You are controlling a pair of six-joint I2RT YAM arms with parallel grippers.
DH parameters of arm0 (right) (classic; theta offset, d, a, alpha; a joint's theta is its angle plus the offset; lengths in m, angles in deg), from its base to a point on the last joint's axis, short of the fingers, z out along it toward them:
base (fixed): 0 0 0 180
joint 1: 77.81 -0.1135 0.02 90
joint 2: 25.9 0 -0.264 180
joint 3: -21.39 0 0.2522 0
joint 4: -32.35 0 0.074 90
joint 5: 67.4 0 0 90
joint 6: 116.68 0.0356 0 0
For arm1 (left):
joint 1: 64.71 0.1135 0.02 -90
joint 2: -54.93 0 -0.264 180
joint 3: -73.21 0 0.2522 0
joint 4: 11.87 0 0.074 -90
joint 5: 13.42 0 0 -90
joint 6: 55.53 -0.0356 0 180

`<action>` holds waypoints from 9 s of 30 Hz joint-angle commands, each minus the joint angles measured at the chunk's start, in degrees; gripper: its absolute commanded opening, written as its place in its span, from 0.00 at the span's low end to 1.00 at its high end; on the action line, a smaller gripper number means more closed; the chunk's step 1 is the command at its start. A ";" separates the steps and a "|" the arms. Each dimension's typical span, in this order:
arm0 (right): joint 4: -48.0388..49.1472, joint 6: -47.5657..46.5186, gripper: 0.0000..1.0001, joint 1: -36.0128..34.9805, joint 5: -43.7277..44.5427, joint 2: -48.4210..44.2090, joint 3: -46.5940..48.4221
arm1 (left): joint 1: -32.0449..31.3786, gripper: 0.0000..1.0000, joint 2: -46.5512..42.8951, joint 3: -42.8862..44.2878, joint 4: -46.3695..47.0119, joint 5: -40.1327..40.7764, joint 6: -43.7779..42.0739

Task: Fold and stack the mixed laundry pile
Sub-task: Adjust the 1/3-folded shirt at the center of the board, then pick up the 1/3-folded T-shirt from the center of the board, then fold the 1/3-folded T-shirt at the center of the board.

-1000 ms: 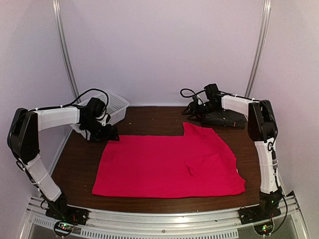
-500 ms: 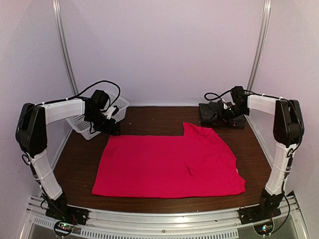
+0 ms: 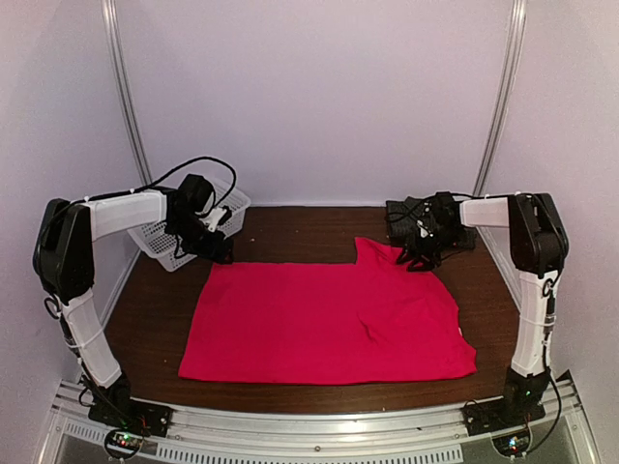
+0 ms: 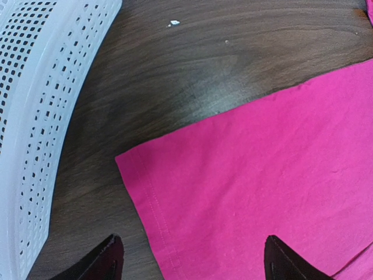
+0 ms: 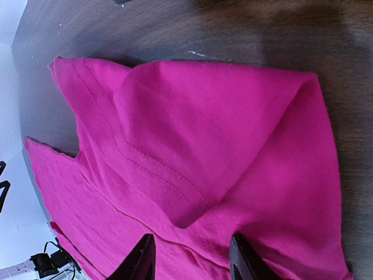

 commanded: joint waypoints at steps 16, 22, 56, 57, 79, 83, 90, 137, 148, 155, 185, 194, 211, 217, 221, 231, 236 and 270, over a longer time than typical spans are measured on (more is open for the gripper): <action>5.49 7.14 0.00 -1.20 -0.43 3.55 7.58 | 0.54 0.85 0.31 -0.24 0.42 3.11 -0.09; 12.23 12.56 0.00 0.20 -1.78 3.13 11.65 | 1.23 0.85 0.59 -0.42 1.47 2.73 1.12; -7.85 -13.97 0.36 4.38 16.70 -2.36 4.78 | 8.10 0.71 1.07 -6.05 10.38 -8.16 -15.45; -7.60 -14.08 0.36 4.28 16.92 -2.11 4.54 | 8.10 0.70 0.96 -6.43 10.55 -8.39 -15.76; -6.65 -13.79 0.28 1.62 16.83 1.97 2.61 | 9.60 0.65 3.30 -3.38 15.46 8.21 -13.69; -6.47 -13.52 0.23 1.61 16.54 2.04 2.62 | 9.51 0.65 4.44 -3.00 17.24 0.01 -14.80; -6.73 -13.18 0.12 1.62 16.21 1.85 2.67 | 9.11 0.62 4.01 -5.08 17.71 -4.44 -19.99; -7.14 -10.50 0.00 1.70 14.23 -0.68 6.23 | 3.56 0.51 13.70 3.18 13.74 7.57 -38.29; -7.71 -10.76 0.00 1.71 14.41 -0.31 7.11 | 4.15 0.44 16.72 3.81 8.86 7.64 -39.49; -7.79 -10.86 0.00 1.70 13.58 -0.44 7.87 | 4.15 0.13 17.11 5.27 6.71 4.93 -39.01; -4.49 -10.33 0.00 1.79 12.64 -12.72 -0.86 | 3.53 0.00 1.51 -3.22 12.22 4.05 -33.23; -2.21 -10.32 0.00 1.78 10.70 -19.09 -7.78 | 3.36 0.00 -8.29 -13.93 14.89 3.22 -33.94; 0.79 -10.37 0.00 1.66 8.94 -33.52 -27.12 | -0.49 0.00 -24.33 -31.51 14.27 7.69 -33.46; 3.17 -9.07 0.00 1.44 9.47 -32.08 -32.33 | -2.10 0.00 -22.51 -34.30 15.58 8.69 -31.07; 3.61 -8.92 0.00 1.45 10.75 -29.49 -33.45 | -3.33 0.00 -19.67 -34.90 16.08 10.71 -30.11; 0.87 -9.28 0.00 1.44 11.73 -25.46 -27.34 | -3.85 0.00 -18.73 -33.20 16.26 10.67 -27.37; -3.88 -10.58 0.00 1.48 13.02 -27.63 -21.98 | -3.77 0.00 -21.58 -30.17 14.94 11.10 -27.36; -7.08 -10.44 0.00 2.01 16.02 -29.86 -24.99 | -3.77 0.00 -19.45 -28.76 10.09 7.69 -29.57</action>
